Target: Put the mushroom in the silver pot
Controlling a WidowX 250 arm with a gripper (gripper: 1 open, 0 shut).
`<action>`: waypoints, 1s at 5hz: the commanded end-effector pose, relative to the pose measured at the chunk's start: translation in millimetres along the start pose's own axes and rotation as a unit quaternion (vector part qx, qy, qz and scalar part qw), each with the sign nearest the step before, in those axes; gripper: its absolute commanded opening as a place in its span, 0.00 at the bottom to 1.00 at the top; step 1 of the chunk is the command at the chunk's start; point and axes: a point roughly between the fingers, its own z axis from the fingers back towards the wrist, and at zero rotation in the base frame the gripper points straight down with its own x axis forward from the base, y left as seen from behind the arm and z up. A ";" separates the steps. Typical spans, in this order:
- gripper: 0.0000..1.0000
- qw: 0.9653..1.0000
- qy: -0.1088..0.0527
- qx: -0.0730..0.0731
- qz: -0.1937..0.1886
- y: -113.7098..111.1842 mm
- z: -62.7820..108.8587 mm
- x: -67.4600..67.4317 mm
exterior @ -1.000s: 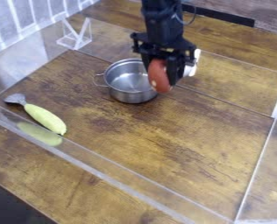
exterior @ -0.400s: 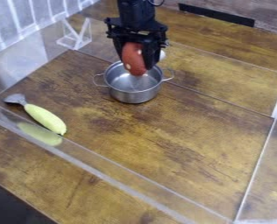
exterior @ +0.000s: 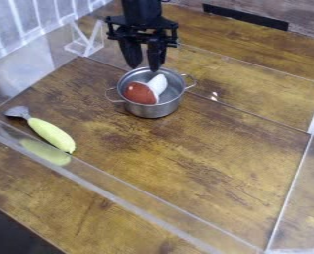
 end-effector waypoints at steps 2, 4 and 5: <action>1.00 0.999 -0.028 0.010 0.018 -13.6 28.7 13.0; 1.00 0.999 -0.014 0.018 0.043 -23.2 35.6 16.3; 1.00 0.998 -0.004 0.021 0.051 -23.9 26.1 10.8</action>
